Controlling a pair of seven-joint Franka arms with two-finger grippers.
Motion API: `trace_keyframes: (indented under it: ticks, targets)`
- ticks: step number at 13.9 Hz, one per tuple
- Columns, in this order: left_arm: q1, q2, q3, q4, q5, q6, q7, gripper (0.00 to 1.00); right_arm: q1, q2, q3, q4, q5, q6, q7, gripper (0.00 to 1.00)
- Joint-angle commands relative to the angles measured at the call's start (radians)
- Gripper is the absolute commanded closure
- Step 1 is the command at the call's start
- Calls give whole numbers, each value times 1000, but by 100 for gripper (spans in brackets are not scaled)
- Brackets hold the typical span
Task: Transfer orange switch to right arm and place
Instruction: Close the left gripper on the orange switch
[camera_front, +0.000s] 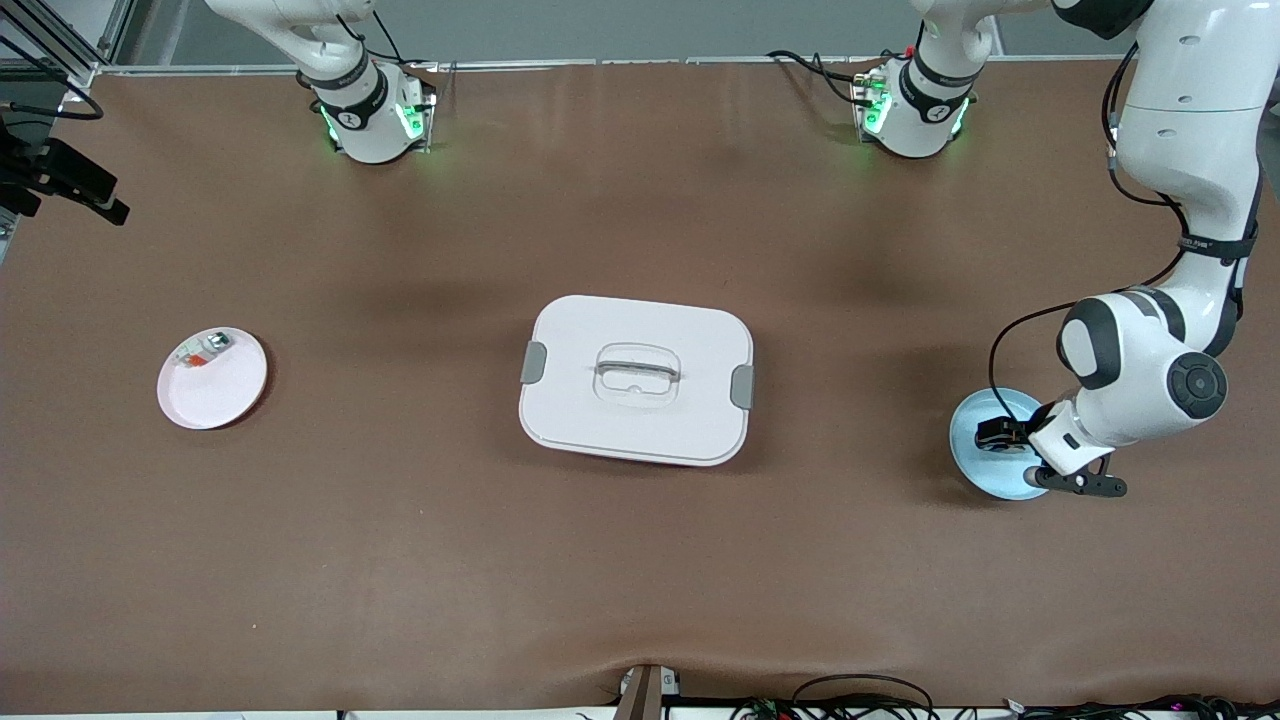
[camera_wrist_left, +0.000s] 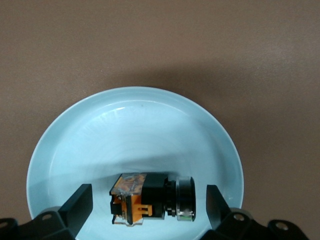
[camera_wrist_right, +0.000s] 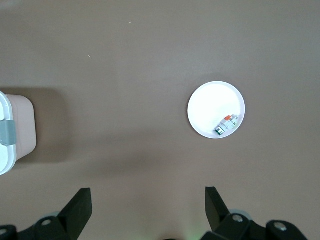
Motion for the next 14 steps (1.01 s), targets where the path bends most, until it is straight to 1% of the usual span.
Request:
trace_keyframes:
  ticks: [1, 14]
  targets:
    - [-2, -14, 0, -19, -8, -5, 6, 0, -8, -21, 2, -21, 6, 9, -10, 0]
    - [7, 6, 1, -36, -14, -4, 12, 0, -10, -21, 1, -21, 6, 9, -10, 0]
